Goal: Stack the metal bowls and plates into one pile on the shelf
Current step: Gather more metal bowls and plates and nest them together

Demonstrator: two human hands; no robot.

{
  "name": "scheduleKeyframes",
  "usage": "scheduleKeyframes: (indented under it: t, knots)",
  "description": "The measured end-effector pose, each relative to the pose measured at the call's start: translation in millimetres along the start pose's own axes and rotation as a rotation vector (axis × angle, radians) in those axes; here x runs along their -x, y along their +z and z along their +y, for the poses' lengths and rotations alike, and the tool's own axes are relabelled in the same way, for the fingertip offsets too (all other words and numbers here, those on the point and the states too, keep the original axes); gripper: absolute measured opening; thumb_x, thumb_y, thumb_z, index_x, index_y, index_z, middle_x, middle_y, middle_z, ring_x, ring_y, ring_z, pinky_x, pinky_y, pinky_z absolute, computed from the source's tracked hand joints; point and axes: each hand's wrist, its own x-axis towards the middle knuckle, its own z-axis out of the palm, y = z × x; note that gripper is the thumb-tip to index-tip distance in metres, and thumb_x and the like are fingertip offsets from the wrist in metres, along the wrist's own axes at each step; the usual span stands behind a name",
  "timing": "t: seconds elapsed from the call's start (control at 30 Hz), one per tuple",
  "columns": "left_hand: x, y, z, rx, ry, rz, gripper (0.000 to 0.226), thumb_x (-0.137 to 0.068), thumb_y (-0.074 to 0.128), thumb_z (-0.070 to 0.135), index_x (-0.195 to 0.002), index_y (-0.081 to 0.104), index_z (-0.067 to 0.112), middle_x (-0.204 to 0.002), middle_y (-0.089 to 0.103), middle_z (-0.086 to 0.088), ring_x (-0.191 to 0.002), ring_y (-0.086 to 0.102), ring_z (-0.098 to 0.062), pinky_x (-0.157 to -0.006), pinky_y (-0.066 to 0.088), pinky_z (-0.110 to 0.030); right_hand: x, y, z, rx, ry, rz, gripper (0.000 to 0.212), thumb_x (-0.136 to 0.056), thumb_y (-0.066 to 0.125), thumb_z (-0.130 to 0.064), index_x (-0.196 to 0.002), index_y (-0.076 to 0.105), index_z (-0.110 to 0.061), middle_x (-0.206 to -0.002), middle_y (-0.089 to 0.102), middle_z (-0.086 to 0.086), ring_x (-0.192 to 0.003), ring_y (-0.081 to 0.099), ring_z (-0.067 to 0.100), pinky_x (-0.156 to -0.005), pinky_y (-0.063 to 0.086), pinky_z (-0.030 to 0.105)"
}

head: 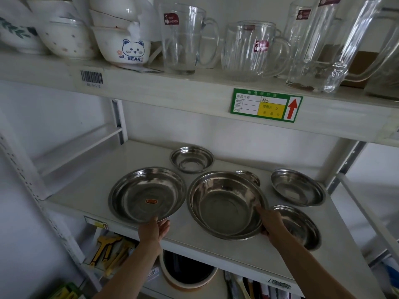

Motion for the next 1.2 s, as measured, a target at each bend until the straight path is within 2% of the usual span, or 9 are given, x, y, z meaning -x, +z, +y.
scheduleKeyframes:
  t: [0.2, 0.33, 0.43, 0.5, 0.63, 0.8, 1.03, 1.2]
  knots:
    - [-4, -10, 19, -0.018, 0.023, 0.044, 0.023, -0.100, 0.044, 0.014, -0.118, 0.052, 0.004, -0.096, 0.065, -0.016, -0.095, 0.065, -0.029, -0.097, 0.051, -0.042, 1, 23, -8, 0.032, -0.008, -0.050, 0.039, -0.095, 0.059, -0.035, -0.074, 0.058, -0.002, -0.058, 0.052, 0.013, -0.043, 0.045, 0.021, -0.039, 0.034, 0.024]
    - [-11, -19, 34, -0.042, 0.039, 0.068, 0.024, -0.099, 0.046, 0.014, -0.116, 0.055, 0.000, -0.095, 0.066, -0.016, -0.091, 0.066, -0.028, -0.094, 0.053, -0.041, 2, 41, -16, 0.030, -0.021, -0.098, 0.037, -0.096, 0.058, -0.033, -0.076, 0.059, -0.002, -0.062, 0.053, 0.014, -0.047, 0.046, 0.021, -0.045, 0.036, 0.027]
    - [-17, -28, 47, -0.063, 0.069, 0.074, 0.025, -0.098, 0.049, 0.017, -0.116, 0.056, 0.002, -0.090, 0.066, -0.014, -0.075, 0.064, -0.024, -0.073, 0.056, -0.035, 1, 60, -21, 0.010, -0.009, -0.124, 0.037, -0.095, 0.058, -0.034, -0.079, 0.059, -0.001, -0.065, 0.054, 0.016, -0.050, 0.049, 0.022, -0.048, 0.037, 0.027]
    - [-20, -35, 57, -0.065, 0.087, 0.091, 0.023, -0.098, 0.050, 0.018, -0.113, 0.057, 0.003, -0.087, 0.066, -0.012, -0.071, 0.063, -0.022, -0.066, 0.054, -0.032, 0, 73, -24, 0.008, -0.007, -0.145, 0.036, -0.096, 0.058, -0.034, -0.077, 0.058, -0.003, -0.062, 0.053, 0.014, -0.049, 0.048, 0.021, -0.048, 0.037, 0.025]
    - [-26, -49, 80, -0.042, 0.106, 0.104, 0.022, -0.099, 0.046, 0.017, -0.114, 0.055, 0.003, -0.089, 0.064, -0.014, -0.073, 0.061, -0.023, -0.070, 0.052, -0.033, 2, 97, -31, 0.031, 0.005, -0.191, 0.037, -0.098, 0.055, -0.033, -0.075, 0.057, -0.004, -0.061, 0.052, 0.013, -0.050, 0.047, 0.021, -0.048, 0.036, 0.025]
    - [-33, -65, 107, -0.019, 0.122, 0.113, 0.022, -0.099, 0.048, 0.017, -0.113, 0.056, 0.002, -0.085, 0.064, -0.013, -0.073, 0.061, -0.023, -0.077, 0.052, -0.036, 6, 128, -38, 0.054, -0.017, -0.222, 0.035, -0.097, 0.056, -0.029, -0.092, 0.061, 0.005, -0.075, 0.056, 0.021, -0.056, 0.051, 0.024, -0.049, 0.039, 0.026]
    - [-53, -84, 141, -0.036, 0.135, 0.135, 0.021, -0.099, 0.047, 0.015, -0.111, 0.053, -0.001, -0.083, 0.063, -0.017, -0.072, 0.061, -0.025, -0.075, 0.052, -0.034, 10, 171, -46, 0.074, -0.004, -0.249, 0.037, -0.095, 0.059, -0.030, -0.073, 0.060, 0.000, -0.066, 0.053, 0.018, -0.051, 0.048, 0.022, -0.047, 0.037, 0.024]
    - [-73, -100, 159, -0.074, 0.105, 0.116, 0.028, -0.097, 0.051, 0.019, -0.116, 0.054, -0.002, -0.099, 0.067, -0.021, -0.079, 0.065, -0.027, -0.073, 0.056, -0.035, 16, 197, -50, 0.093, -0.001, -0.283, 0.037, -0.095, 0.058, -0.031, -0.078, 0.062, 0.002, -0.065, 0.054, 0.017, -0.051, 0.047, 0.021, -0.046, 0.037, 0.025]
